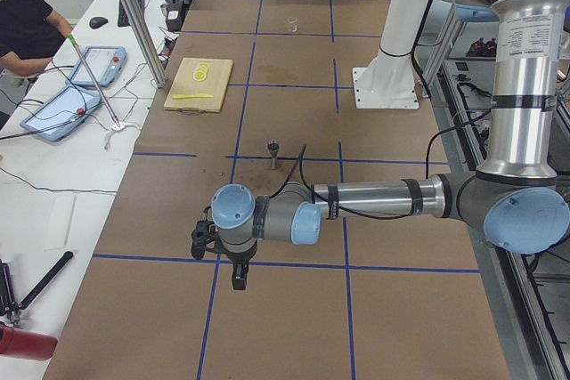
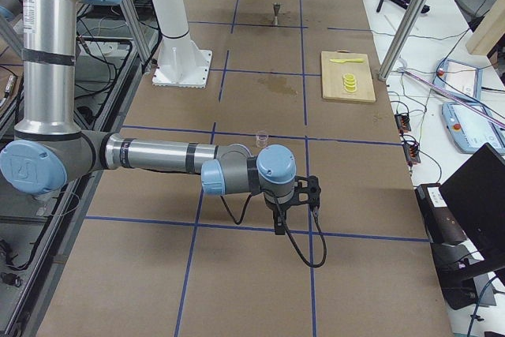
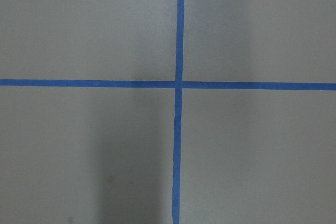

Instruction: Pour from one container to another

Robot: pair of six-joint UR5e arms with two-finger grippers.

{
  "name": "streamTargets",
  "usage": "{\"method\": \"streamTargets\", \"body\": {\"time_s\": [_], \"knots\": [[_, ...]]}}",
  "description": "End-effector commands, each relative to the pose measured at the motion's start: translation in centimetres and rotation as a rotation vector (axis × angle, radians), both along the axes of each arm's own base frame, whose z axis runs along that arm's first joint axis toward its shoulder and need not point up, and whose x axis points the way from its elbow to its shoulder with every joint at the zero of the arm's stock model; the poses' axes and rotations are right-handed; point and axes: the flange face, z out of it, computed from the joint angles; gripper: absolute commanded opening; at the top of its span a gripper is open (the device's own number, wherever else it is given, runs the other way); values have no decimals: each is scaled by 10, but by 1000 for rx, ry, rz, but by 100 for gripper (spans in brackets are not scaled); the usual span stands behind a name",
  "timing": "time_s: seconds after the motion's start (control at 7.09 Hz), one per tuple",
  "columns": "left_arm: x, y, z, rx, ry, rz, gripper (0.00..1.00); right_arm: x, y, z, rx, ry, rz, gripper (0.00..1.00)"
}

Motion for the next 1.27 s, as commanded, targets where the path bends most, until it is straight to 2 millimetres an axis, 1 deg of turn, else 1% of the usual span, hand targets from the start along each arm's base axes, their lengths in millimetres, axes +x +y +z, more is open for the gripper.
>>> {"method": "streamTargets", "body": {"time_s": [0.0, 0.28, 0.71, 1.13], "knots": [[0, -1, -2, 15, 0, 1, 100, 0, 0, 0, 0, 0, 0, 100], [3, -5, -8, 52, 5, 4, 100, 0, 0, 0, 0, 0, 0, 100], [28, -10, -15, 104, 11, 55, 100, 0, -1, -1, 2, 0, 0, 100], [29, -10, -16, 105, 11, 56, 100, 0, -2, -1, 3, 0, 0, 100]]}}
